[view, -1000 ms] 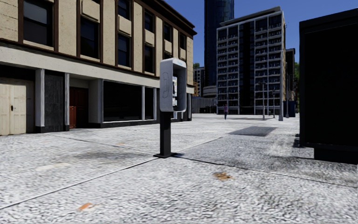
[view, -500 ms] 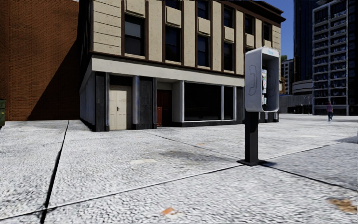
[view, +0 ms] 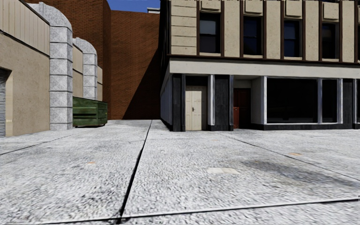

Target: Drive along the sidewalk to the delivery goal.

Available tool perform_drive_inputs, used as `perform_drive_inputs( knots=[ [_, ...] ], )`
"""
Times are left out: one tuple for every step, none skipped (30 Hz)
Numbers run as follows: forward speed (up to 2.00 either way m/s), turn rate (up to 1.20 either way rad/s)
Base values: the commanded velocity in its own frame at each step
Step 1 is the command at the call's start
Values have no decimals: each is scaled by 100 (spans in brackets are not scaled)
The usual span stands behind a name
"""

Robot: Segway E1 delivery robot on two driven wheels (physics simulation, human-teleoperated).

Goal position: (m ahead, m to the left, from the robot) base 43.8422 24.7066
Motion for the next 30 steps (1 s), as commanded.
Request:
perform_drive_inputs(
  knots=[
    [91, 92],
    [91, 92],
    [91, 92],
    [91, 92],
    [92, 92],
    [92, 92],
    [92, 92],
    [93, 92],
    [94, 92],
    [94, 92],
    [94, 92],
    [95, 92],
    [95, 93],
    [95, 93],
    [95, 93],
    [95, 93],
    [96, 93],
    [96, 93],
    [96, 93],
    [96, 93],
    [96, 93],
    [96, 93],
    [96, 93],
    [96, 93],
    [96, 93],
    [96, 93],
    [96, 93],
    [96, 93],
    [96, 93],
    [96, 93]
  ],
)
